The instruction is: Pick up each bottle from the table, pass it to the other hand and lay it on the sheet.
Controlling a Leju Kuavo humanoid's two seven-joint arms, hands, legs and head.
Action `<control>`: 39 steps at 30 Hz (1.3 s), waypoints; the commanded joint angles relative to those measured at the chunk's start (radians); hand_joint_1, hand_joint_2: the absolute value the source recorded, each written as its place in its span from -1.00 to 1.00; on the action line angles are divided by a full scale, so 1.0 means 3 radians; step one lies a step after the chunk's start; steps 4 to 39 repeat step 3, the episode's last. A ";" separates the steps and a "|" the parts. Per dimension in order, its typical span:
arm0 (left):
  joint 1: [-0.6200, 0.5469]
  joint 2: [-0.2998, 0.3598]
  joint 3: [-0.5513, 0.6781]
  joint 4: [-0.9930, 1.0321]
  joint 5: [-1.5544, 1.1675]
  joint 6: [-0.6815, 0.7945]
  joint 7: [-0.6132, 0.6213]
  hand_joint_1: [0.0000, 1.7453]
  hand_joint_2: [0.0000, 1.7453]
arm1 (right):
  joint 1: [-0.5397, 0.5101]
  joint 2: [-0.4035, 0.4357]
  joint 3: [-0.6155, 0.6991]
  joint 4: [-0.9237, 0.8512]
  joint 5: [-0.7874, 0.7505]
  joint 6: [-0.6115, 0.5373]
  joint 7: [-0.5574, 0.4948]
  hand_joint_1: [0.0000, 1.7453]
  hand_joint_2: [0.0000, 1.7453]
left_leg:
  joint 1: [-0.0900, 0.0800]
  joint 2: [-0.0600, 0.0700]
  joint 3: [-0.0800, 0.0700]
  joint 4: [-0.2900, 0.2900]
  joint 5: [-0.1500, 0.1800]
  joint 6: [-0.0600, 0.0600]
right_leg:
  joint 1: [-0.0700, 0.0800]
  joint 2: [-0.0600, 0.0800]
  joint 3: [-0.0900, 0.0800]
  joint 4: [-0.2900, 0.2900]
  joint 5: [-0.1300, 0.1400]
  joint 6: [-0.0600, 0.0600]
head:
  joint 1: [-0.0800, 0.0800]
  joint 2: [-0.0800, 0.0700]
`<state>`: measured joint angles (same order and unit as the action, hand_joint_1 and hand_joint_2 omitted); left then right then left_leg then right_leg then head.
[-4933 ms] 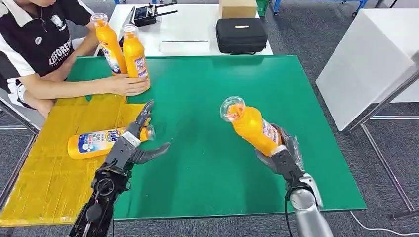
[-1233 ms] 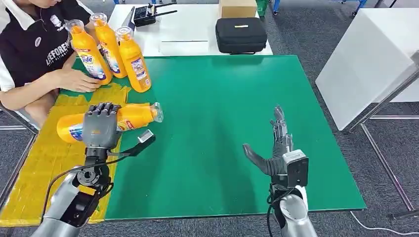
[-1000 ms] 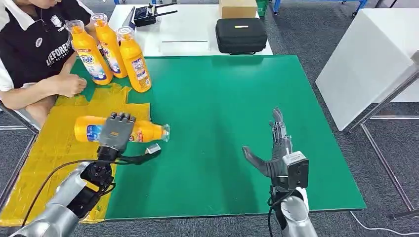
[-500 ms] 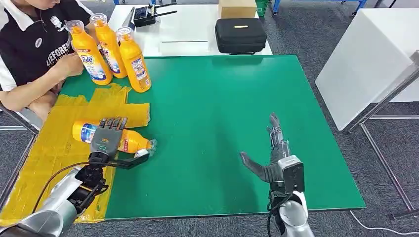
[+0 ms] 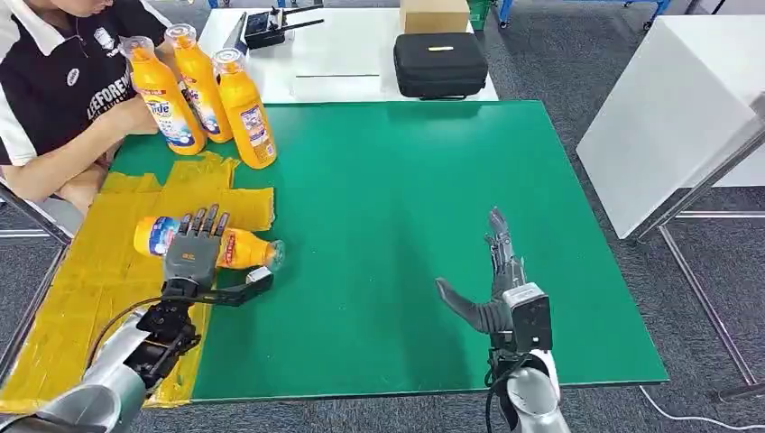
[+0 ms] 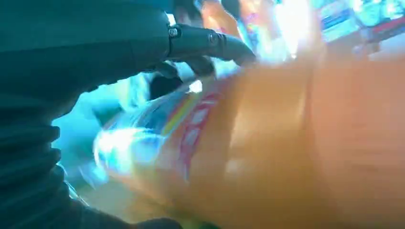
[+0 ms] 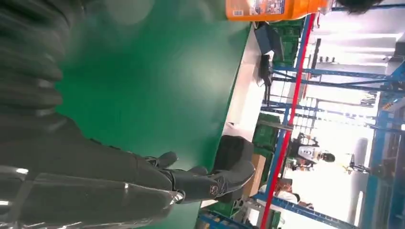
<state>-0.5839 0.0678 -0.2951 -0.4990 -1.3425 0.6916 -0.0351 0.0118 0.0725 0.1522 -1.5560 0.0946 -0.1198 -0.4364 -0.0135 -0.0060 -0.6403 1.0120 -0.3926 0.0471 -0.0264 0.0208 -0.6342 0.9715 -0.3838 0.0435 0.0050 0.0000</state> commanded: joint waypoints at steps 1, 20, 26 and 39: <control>0.0110 -0.0374 0.0860 -0.0374 0.0668 -0.0169 -0.0735 -1.00 1.00 | -0.0079 0.0005 0.0015 0.0194 0.0033 -0.0049 0.0019 -1.00 1.00 | 0.0009 -0.0007 0.0013 0.0007 -0.0009 -0.0012 | 0.0010 -0.0015 0.0019 0.0000 -0.0008 -0.0010 | 0.0003 0.0000; 0.0188 -0.0424 0.0875 -0.0625 0.0806 -0.0252 -0.0864 -1.00 1.00 | -0.0089 0.0004 0.0037 0.0206 0.0044 -0.0051 0.0014 -1.00 1.00 | 0.0007 -0.0003 0.0013 0.0005 -0.0009 -0.0011 | 0.0008 -0.0008 0.0018 -0.0001 -0.0006 -0.0010 | 0.0003 0.0000; 0.0188 -0.0424 0.0875 -0.0625 0.0806 -0.0252 -0.0864 -1.00 1.00 | -0.0089 0.0004 0.0037 0.0206 0.0044 -0.0051 0.0014 -1.00 1.00 | 0.0007 -0.0003 0.0013 0.0005 -0.0009 -0.0011 | 0.0008 -0.0008 0.0018 -0.0001 -0.0006 -0.0010 | 0.0003 0.0000; 0.0188 -0.0424 0.0875 -0.0625 0.0806 -0.0252 -0.0864 -1.00 1.00 | -0.0089 0.0004 0.0037 0.0206 0.0044 -0.0051 0.0014 -1.00 1.00 | 0.0007 -0.0003 0.0013 0.0005 -0.0009 -0.0011 | 0.0008 -0.0008 0.0018 -0.0001 -0.0006 -0.0010 | 0.0003 0.0000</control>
